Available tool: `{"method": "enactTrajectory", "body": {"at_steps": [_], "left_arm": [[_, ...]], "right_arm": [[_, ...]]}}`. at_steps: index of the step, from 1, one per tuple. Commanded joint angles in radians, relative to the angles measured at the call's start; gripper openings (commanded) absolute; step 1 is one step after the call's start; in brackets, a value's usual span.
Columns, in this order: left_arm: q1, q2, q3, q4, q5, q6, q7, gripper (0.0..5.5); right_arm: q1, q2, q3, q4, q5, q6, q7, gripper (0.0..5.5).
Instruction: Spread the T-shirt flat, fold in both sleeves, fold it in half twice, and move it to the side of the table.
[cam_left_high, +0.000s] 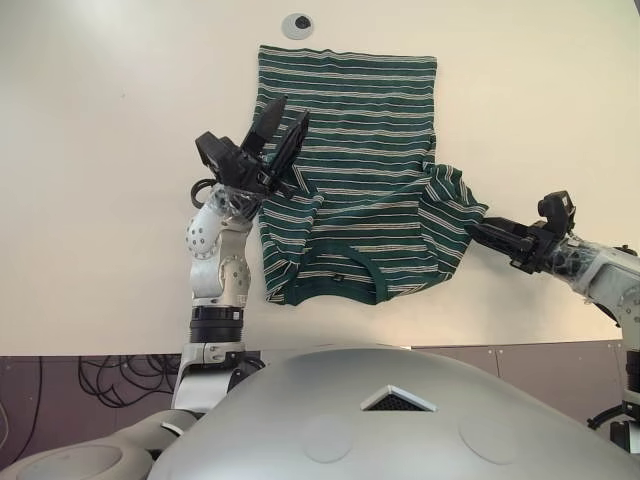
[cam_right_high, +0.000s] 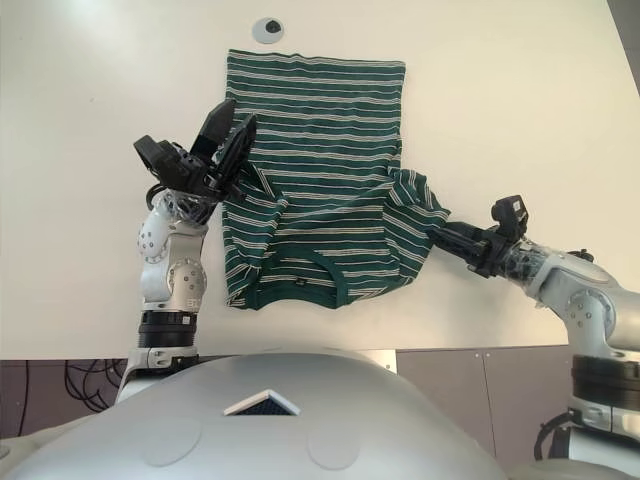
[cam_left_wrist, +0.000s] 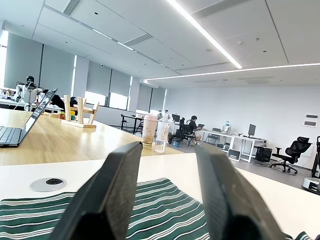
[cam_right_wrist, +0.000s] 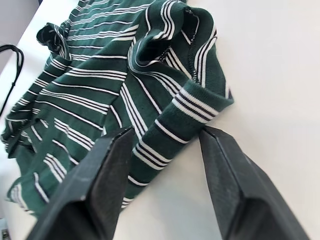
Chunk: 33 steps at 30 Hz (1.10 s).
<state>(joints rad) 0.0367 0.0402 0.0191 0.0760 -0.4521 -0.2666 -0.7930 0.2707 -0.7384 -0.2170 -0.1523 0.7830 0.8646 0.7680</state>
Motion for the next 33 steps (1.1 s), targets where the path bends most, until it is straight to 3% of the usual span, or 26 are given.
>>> {"method": "enactTrajectory", "body": {"at_steps": [1,12,24,33], "left_arm": [[-0.014,0.002,-0.005,0.029,0.015,-0.016,0.009,1.92],[-0.024,0.005,-0.017,0.040,0.017,-0.018,0.020,1.92],[-0.029,0.005,-0.029,0.030,0.012,-0.004,0.032,1.92],[-0.039,0.013,-0.027,0.020,0.005,0.014,0.031,1.92]], "right_arm": [[-0.006,0.042,-0.005,0.018,-0.001,0.042,-0.038,1.86],[-0.008,0.046,-0.037,-0.020,0.031,0.065,-0.038,0.03],[0.002,0.057,-0.025,-0.237,0.104,0.043,0.008,0.03],[-0.097,0.139,0.280,-0.233,-0.151,-0.121,-0.042,0.03]]}}
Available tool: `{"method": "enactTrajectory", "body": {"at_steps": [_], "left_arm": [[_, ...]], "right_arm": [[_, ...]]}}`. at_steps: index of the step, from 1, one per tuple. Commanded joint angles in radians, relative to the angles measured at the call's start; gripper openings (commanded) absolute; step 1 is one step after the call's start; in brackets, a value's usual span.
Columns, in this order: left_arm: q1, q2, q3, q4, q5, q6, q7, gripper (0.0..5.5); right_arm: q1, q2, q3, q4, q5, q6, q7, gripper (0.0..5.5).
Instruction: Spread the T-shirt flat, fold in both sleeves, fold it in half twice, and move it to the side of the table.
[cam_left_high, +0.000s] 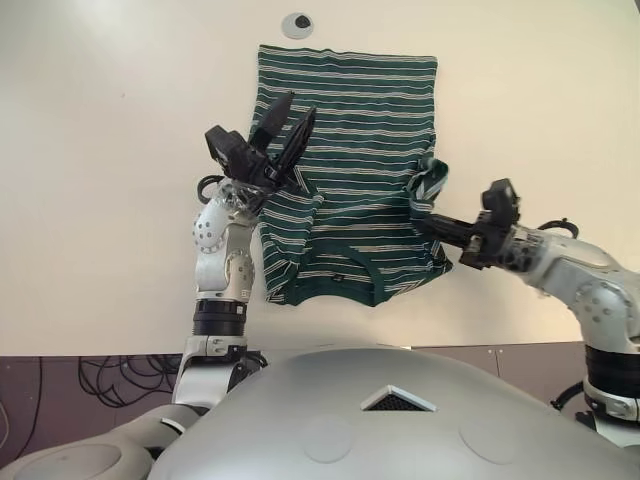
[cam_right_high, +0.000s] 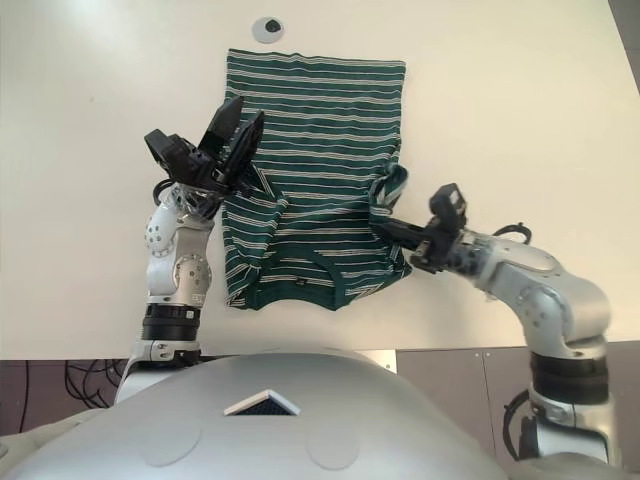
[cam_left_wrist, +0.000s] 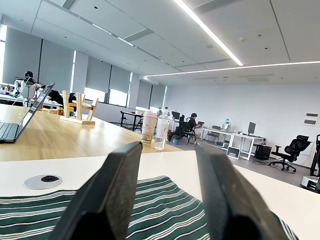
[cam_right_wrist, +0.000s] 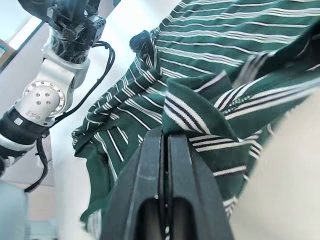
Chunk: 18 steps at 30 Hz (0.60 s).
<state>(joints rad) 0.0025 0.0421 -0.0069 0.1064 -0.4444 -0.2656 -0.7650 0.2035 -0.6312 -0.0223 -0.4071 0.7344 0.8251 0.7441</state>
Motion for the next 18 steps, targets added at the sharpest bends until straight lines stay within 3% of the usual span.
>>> {"method": "enactTrajectory", "body": {"at_steps": [1,5,9,18], "left_arm": [[-0.004,0.013,0.000,-0.013,-0.003,0.015,0.002,1.92],[-0.002,0.017,0.007,-0.016,-0.008,0.020,0.002,1.92],[-0.004,0.020,0.007,-0.015,-0.011,0.023,0.002,1.92],[0.000,0.019,0.008,-0.016,-0.020,0.028,0.003,1.92]], "right_arm": [[-0.034,0.040,0.114,0.026,-0.135,-0.110,-0.021,0.03],[-0.056,0.074,0.182,0.053,-0.216,-0.177,-0.033,0.03],[-0.060,0.089,0.180,0.075,-0.234,-0.184,-0.046,0.03],[-0.058,0.095,0.136,-0.015,-0.092,-0.128,0.005,1.46]]}}
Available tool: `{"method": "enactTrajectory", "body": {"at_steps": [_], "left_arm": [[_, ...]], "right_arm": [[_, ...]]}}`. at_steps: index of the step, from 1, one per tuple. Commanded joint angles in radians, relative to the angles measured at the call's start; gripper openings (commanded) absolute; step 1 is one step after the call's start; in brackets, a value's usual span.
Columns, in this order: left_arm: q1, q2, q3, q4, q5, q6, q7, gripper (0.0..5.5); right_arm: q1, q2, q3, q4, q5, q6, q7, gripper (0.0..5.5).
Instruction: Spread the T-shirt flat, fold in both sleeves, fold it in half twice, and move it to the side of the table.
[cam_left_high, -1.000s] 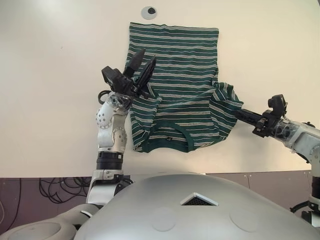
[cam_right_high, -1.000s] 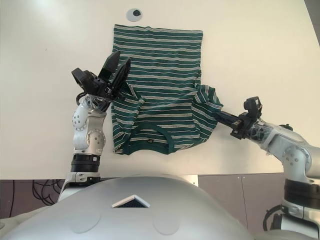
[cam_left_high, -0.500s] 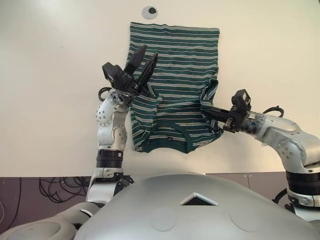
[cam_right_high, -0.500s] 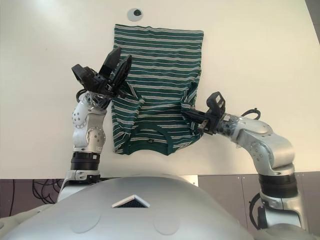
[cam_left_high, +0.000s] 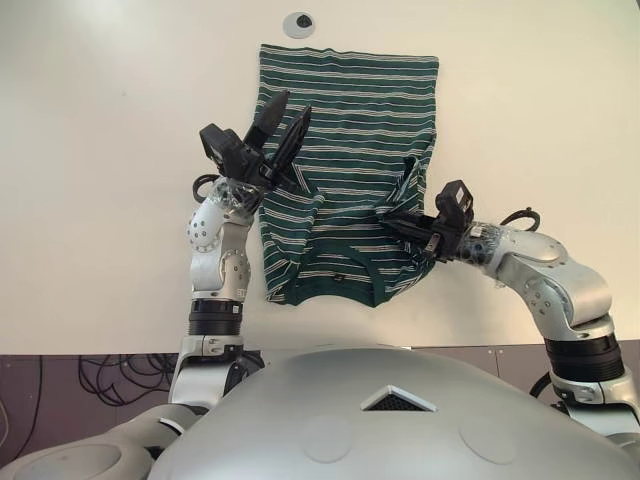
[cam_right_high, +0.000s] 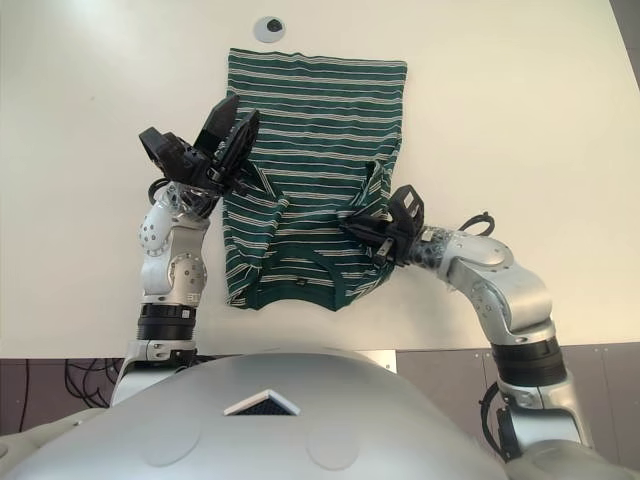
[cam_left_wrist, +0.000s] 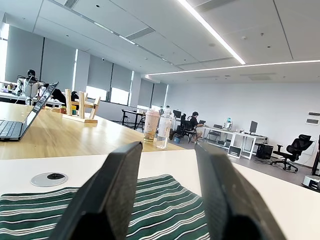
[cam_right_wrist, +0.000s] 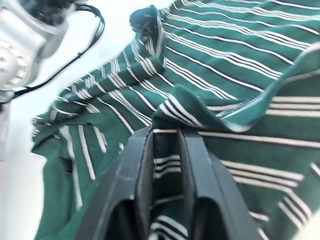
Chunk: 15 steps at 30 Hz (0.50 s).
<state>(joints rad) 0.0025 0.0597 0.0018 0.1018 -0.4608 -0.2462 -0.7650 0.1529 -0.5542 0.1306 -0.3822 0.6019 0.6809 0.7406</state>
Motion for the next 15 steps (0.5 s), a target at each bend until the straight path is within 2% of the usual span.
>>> {"method": "enactTrajectory", "body": {"at_steps": [1,6,9,11,15], "left_arm": [[0.001,0.002,-0.001,-0.013,-0.005,0.010,0.004,1.92],[0.003,0.003,0.000,-0.018,-0.008,0.015,0.006,1.92],[0.018,0.023,0.011,-0.027,0.017,-0.007,0.017,1.92],[0.062,0.084,0.033,-0.077,0.026,-0.032,-0.020,1.92],[0.270,0.349,0.129,-0.238,0.070,-0.138,-0.204,1.92]], "right_arm": [[-0.008,0.016,-0.017,-0.046,0.048,0.016,0.010,1.75],[-0.014,0.027,-0.024,-0.055,0.093,0.027,0.007,2.46],[-0.031,0.022,-0.092,-0.041,0.109,-0.009,0.008,2.96],[-0.034,0.002,-0.174,-0.036,0.113,-0.071,0.042,3.29],[0.066,-0.100,-0.372,0.013,0.109,-0.239,0.258,3.35]]}}
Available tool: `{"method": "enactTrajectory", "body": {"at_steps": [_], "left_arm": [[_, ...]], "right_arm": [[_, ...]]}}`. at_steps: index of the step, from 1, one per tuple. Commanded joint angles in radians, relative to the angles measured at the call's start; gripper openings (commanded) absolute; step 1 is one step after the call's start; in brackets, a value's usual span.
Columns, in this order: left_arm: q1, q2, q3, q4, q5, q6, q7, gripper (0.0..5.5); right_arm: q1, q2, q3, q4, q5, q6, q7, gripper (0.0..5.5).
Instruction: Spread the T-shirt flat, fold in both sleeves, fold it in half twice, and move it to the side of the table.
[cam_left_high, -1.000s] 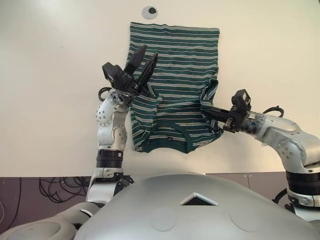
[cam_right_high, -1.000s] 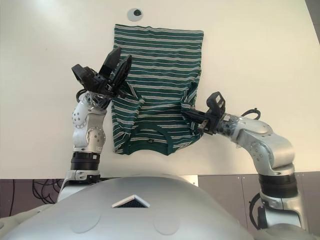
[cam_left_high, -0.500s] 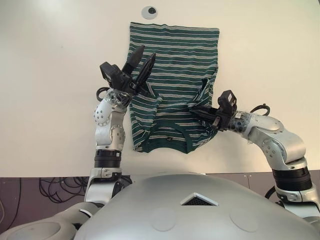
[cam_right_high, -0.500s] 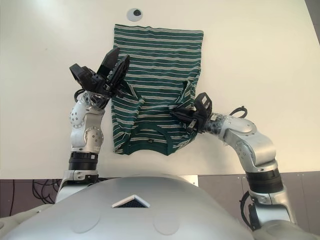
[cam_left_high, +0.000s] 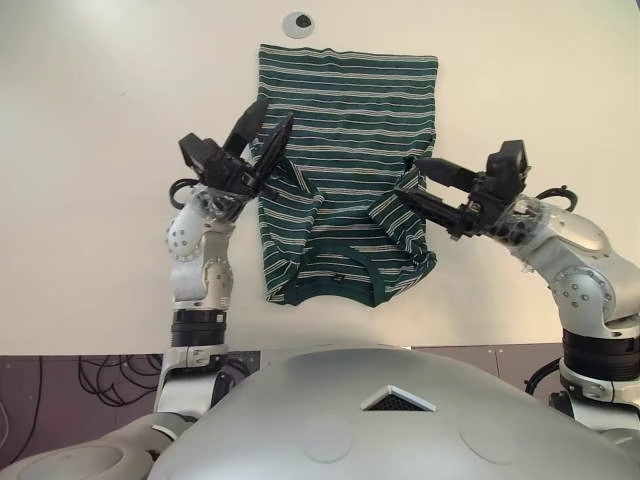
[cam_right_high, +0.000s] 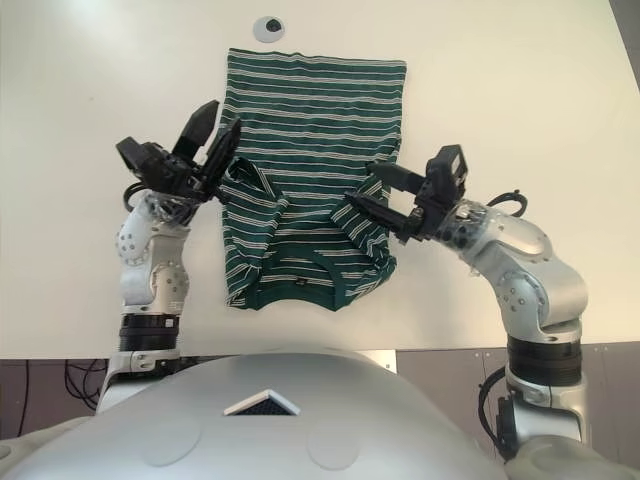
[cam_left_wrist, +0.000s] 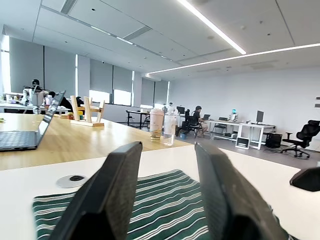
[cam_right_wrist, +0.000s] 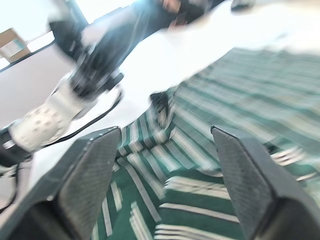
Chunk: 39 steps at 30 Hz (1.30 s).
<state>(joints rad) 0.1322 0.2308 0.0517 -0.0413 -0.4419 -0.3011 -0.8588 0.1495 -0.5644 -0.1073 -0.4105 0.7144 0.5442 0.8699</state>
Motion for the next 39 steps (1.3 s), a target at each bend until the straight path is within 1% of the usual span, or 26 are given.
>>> {"method": "enactTrajectory", "body": {"at_steps": [1,3,4,6,8,11,15,18,21,27,31,32,33,34,39], "left_arm": [[0.200,0.238,0.107,-0.120,0.072,-0.113,-0.149,1.92],[0.320,0.356,0.145,-0.145,0.150,-0.186,-0.217,1.92],[0.371,0.415,0.150,-0.113,0.233,-0.261,-0.243,1.92],[0.427,0.493,0.144,-0.037,0.361,-0.387,-0.265,1.92],[0.444,0.548,0.122,0.046,0.468,-0.500,-0.260,1.92],[0.403,0.592,0.071,0.156,0.590,-0.634,-0.221,1.92],[0.321,0.587,-0.013,0.284,0.732,-0.759,-0.113,1.92],[0.265,0.566,-0.078,0.357,0.832,-0.812,-0.027,1.92],[0.225,0.539,-0.154,0.391,0.884,-0.825,0.037,1.92],[0.174,0.515,-0.265,0.435,0.921,-0.819,0.139,1.92],[0.154,0.523,-0.338,0.426,0.896,-0.790,0.148,1.92],[0.152,0.528,-0.349,0.419,0.889,-0.784,0.148,1.73],[0.152,0.532,-0.359,0.408,0.881,-0.776,0.147,1.72],[0.151,0.537,-0.371,0.396,0.870,-0.768,0.144,1.63],[0.153,0.560,-0.413,0.349,0.837,-0.727,0.146,1.38]], "right_arm": [[0.097,-0.114,-0.172,0.074,-0.018,-0.142,0.175,3.35],[0.175,-0.165,-0.195,0.176,-0.137,-0.318,0.279,3.35],[0.223,-0.188,-0.176,0.236,-0.229,-0.451,0.329,3.35],[0.291,-0.211,-0.133,0.323,-0.369,-0.684,0.395,3.35],[0.347,-0.220,-0.090,0.369,-0.465,-0.850,0.432,3.35],[0.378,-0.195,-0.027,0.402,-0.553,-1.025,0.426,3.35],[0.335,-0.154,0.059,0.489,-0.654,-1.229,0.344,3.35],[0.292,-0.131,0.120,0.529,-0.677,-1.292,0.290,3.35],[0.238,-0.114,0.175,0.571,-0.697,-1.288,0.240,3.35],[0.176,-0.105,0.263,0.626,-0.715,-1.295,0.169,3.35],[0.148,-0.115,0.309,0.662,-0.741,-1.319,0.137,3.35],[0.144,-0.120,0.318,0.666,-0.741,-1.321,0.133,3.17],[0.140,-0.125,0.327,0.670,-0.740,-1.326,0.129,3.14],[0.137,-0.129,0.334,0.672,-0.737,-1.329,0.126,2.91],[0.131,-0.149,0.367,0.668,-0.721,-1.333,0.116,2.09]]}}
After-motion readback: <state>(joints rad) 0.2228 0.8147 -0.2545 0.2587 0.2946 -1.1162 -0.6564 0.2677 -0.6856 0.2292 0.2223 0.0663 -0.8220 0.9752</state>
